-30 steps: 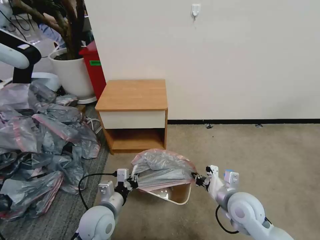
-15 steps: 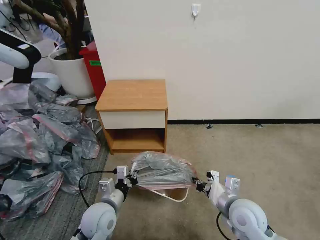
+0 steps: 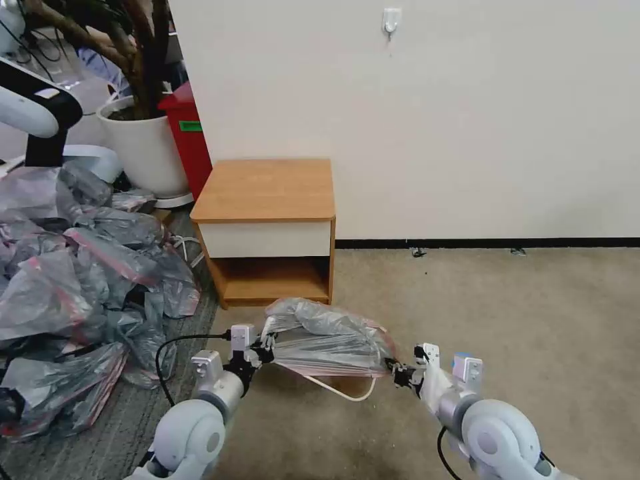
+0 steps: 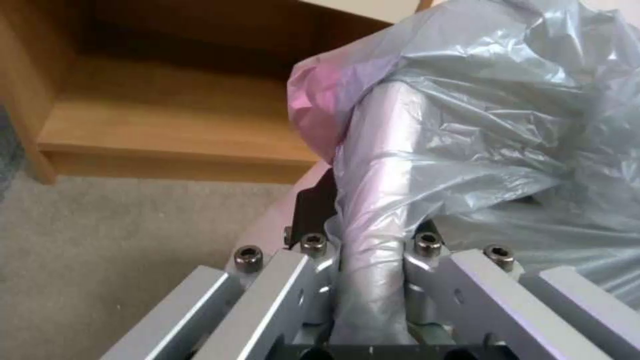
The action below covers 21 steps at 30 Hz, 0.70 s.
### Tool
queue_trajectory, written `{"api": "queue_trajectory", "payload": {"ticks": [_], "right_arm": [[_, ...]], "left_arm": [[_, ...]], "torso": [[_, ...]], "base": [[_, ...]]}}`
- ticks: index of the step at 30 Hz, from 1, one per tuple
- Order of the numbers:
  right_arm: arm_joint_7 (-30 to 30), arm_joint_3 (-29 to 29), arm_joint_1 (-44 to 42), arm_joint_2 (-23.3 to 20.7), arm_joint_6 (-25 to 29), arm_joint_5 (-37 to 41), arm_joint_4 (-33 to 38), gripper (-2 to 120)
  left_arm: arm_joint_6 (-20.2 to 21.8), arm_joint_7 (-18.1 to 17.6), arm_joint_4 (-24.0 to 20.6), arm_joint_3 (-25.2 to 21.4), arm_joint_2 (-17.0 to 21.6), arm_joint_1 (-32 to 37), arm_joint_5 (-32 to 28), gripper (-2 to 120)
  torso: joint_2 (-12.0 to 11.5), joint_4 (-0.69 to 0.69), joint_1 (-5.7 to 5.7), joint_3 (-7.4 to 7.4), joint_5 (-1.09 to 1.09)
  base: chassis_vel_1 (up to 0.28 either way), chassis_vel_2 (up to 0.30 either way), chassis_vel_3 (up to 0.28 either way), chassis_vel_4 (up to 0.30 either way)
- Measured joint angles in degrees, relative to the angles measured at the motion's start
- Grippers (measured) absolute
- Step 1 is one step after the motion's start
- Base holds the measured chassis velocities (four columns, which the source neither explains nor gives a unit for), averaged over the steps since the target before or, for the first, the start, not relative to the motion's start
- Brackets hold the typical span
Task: Pick up the garbage bag from the table and place it over the trash can.
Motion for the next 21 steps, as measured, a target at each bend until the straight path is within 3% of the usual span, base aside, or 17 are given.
{"api": "queue_trajectory", "payload": {"ticks": [7,21], "right_arm": [[0.0,-1.0,-0.2,0.7,-0.6,-0.1,-0.2,0],[-0.8,-1.8,-2.0,1.6,-1.1,-0.8,0.2,0]], "left_arm": [[-3.2,-0.5,0.9,0.5,-1.2,-0.4,0.0,6],[-4.7,-2.7,1.8,1.4,-2.7,-2.2,-1.5,8]], "torso": [[0.0,0.00,0.00,0.00,0.00],[0.0,0.00,0.00,0.00,0.00]], "base": [[0.000,0.000,0.000,0.000],[0.000,0.000,0.000,0.000]]}}
